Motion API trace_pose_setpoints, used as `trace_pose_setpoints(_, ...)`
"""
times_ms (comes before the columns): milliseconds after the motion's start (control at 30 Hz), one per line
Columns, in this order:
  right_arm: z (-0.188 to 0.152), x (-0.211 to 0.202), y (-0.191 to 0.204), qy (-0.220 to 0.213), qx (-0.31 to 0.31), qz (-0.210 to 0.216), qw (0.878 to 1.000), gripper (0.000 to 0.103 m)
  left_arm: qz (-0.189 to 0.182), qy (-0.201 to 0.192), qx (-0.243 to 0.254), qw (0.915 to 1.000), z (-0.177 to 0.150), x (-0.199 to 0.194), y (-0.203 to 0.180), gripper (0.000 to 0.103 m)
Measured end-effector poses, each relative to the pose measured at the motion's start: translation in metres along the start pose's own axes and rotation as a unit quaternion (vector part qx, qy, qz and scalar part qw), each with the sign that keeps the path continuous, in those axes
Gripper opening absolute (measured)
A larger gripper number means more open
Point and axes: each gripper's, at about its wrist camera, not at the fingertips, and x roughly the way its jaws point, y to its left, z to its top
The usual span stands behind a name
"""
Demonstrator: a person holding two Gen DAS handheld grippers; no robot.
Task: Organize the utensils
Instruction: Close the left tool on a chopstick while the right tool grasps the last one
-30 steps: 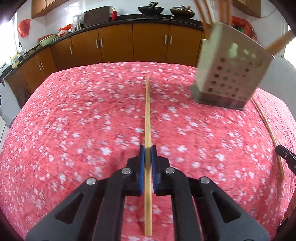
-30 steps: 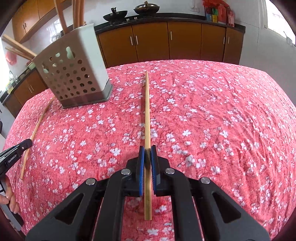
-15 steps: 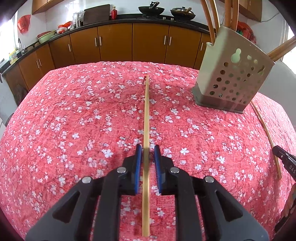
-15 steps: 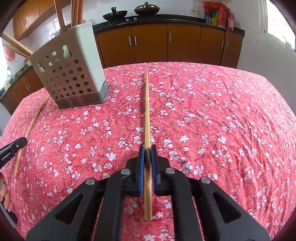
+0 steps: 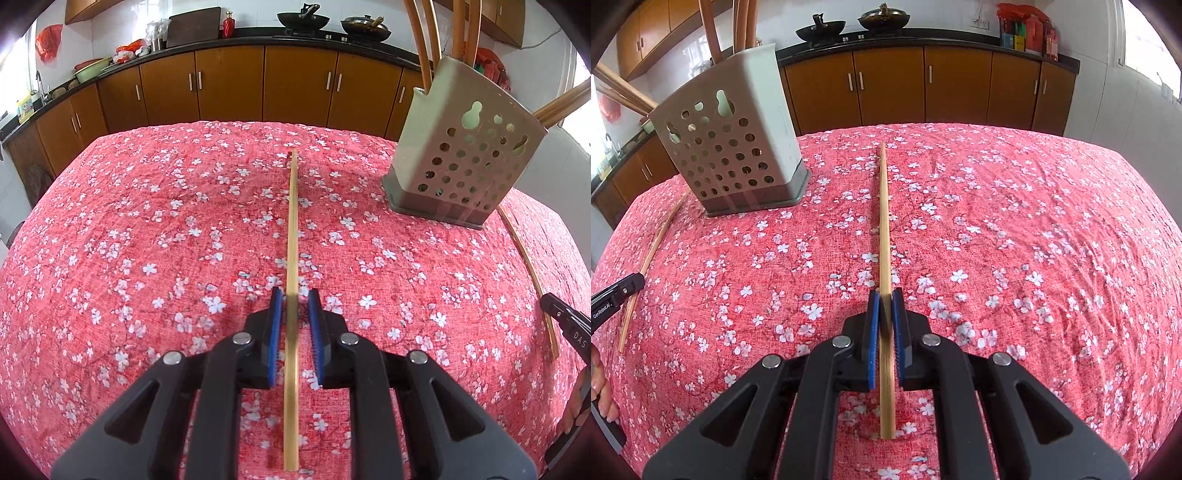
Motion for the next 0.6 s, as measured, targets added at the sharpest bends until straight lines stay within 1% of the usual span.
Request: trace_pose_setpoints(600,-0.0005,0.0004,-0.0004,0.0,0.006,0.006,1.0,0.009,0.001,0.0,0.0,1.0,0.0008,0.0004,-0.001,0.018)
